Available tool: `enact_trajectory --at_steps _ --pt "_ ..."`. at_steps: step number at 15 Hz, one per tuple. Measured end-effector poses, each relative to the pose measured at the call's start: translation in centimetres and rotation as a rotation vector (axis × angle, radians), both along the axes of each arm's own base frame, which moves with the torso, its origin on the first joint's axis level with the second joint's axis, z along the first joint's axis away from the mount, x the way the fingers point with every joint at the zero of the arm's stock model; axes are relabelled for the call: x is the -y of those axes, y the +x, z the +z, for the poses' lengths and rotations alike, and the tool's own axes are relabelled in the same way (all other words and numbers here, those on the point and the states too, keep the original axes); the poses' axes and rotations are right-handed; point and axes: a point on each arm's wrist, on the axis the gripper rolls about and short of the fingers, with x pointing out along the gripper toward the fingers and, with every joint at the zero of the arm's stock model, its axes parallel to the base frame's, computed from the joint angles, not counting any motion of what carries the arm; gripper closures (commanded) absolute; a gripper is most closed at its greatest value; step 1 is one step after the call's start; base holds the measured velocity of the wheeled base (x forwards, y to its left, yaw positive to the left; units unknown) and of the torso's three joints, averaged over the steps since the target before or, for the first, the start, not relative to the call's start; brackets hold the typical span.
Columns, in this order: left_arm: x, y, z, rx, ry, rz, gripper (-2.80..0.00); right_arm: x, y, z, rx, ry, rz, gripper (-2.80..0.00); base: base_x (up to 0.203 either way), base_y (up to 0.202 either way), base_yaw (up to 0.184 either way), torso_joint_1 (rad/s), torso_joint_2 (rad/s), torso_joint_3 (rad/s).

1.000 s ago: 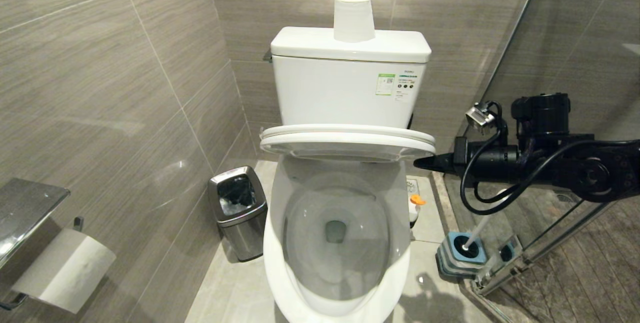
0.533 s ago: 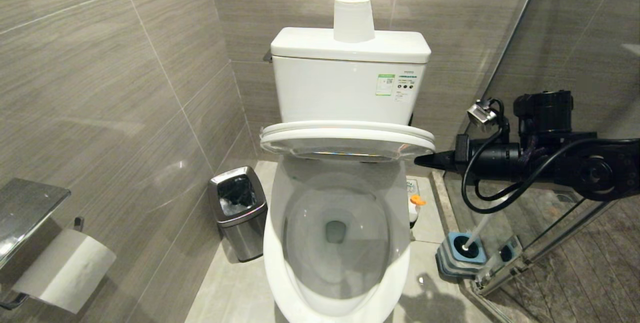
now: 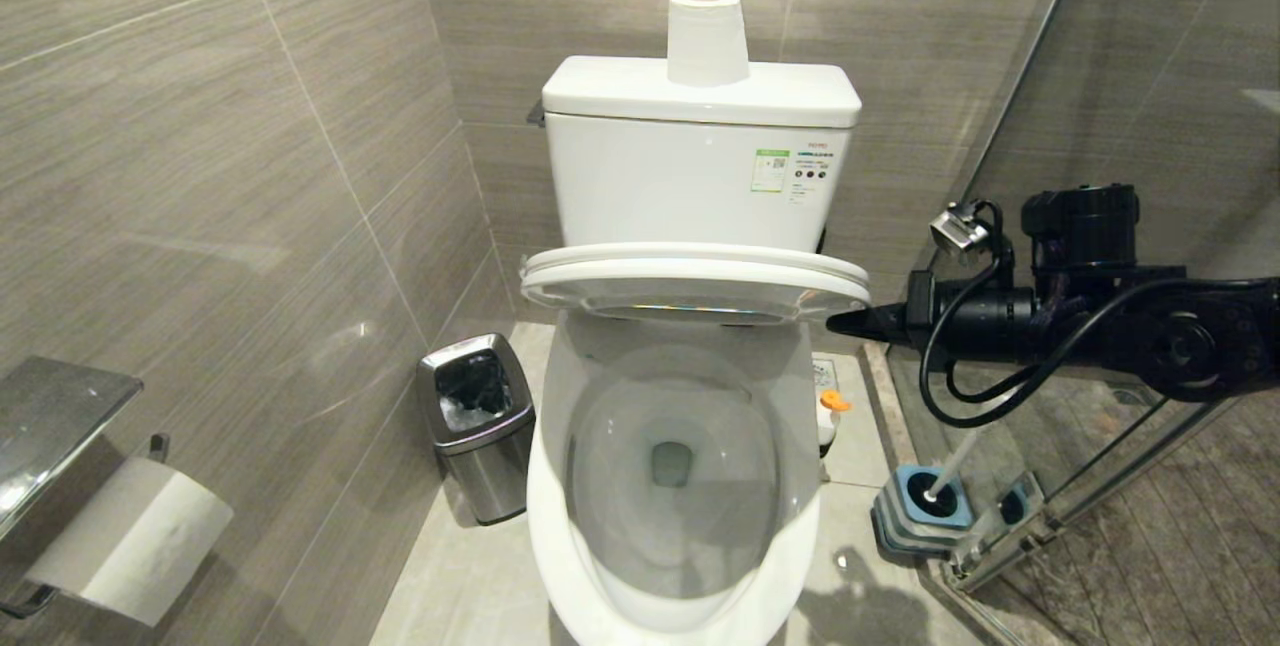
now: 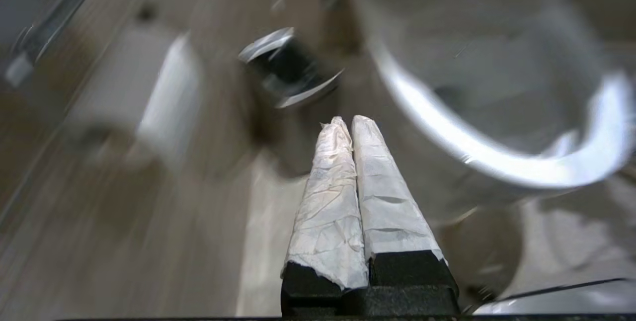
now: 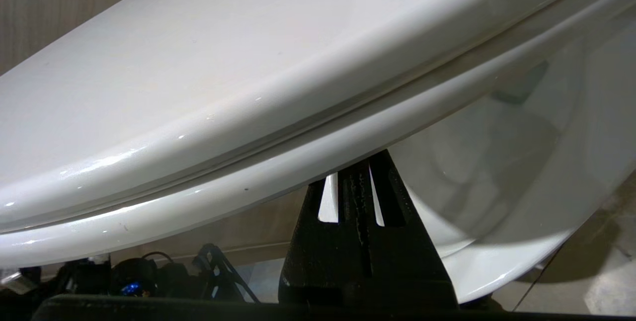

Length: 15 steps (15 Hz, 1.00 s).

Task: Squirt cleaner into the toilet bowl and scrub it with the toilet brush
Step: Use the right hand to fully open the toilet lid

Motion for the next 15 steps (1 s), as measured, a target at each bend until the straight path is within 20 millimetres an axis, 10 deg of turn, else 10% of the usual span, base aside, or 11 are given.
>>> enact_trajectory --at_steps 15 --pt "-0.1 -0.4 -1.2 -0.028 0.034 0.077 0.00 -0.3 2.5 3.7 0.131 0.029 -0.008 0.00 0.000 0.000 0.000 0.000 0.00 0.000"
